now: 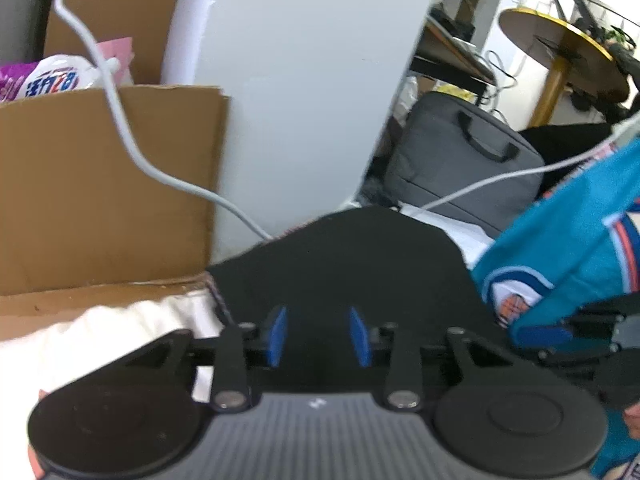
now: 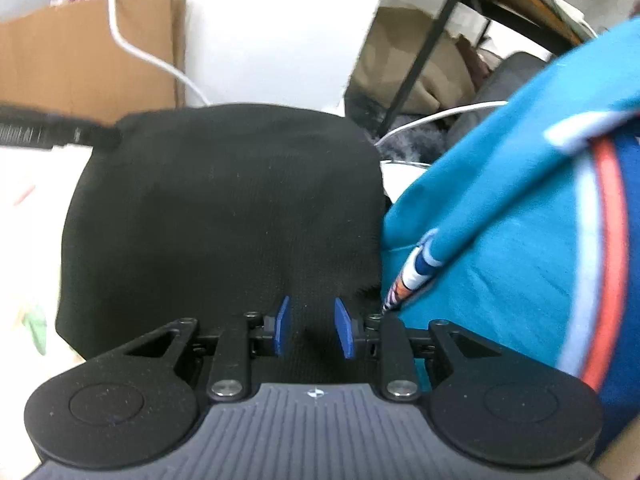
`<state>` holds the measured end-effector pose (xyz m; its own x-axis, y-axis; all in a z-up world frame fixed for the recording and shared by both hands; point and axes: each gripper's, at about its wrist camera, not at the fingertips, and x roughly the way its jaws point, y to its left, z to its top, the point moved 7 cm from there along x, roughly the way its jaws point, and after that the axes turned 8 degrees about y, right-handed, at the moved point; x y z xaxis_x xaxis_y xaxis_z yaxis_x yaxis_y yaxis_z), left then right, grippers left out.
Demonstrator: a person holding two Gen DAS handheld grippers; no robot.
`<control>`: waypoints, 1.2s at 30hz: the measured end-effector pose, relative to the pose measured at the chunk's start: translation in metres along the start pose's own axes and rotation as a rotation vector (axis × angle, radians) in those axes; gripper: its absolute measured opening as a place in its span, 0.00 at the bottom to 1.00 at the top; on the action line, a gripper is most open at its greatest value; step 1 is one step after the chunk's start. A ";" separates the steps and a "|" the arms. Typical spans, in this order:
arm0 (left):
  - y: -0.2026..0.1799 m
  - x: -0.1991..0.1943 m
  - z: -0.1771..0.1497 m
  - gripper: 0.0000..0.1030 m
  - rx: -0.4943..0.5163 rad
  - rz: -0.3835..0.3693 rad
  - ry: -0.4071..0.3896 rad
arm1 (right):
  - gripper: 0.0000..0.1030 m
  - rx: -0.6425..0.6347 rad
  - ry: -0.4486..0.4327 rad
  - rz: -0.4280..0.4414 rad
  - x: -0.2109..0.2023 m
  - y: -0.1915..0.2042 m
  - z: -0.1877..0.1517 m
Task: Fold clothes
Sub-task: 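Lower the folded shorts onto the black clothes stack and open both tools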
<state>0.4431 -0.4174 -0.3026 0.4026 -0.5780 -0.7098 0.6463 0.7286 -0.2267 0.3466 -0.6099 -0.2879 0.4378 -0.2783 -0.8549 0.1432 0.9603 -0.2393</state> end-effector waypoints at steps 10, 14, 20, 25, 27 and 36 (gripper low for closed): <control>-0.034 0.016 -0.019 0.49 0.071 -0.049 0.046 | 0.43 -0.034 -0.029 0.011 -0.012 0.021 0.013; -0.027 0.028 -0.029 0.49 0.076 -0.031 0.080 | 0.43 -0.013 -0.017 0.018 0.000 0.027 0.018; -0.020 0.038 -0.043 0.48 0.090 -0.021 0.109 | 0.43 0.011 0.042 0.025 0.028 0.037 0.003; -0.019 0.036 -0.050 0.46 0.112 -0.001 0.133 | 0.44 0.020 0.080 0.018 0.042 0.037 -0.025; -0.013 0.032 -0.054 0.46 0.104 0.015 0.143 | 0.44 0.061 0.083 0.027 0.040 0.032 -0.033; 0.031 0.002 -0.082 0.48 0.001 0.065 0.164 | 0.45 0.086 0.155 -0.013 0.022 0.027 -0.077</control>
<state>0.4111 -0.3655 -0.3654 0.3330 -0.4620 -0.8220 0.6228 0.7623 -0.1761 0.2911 -0.5891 -0.3485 0.2942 -0.2784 -0.9143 0.2266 0.9497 -0.2162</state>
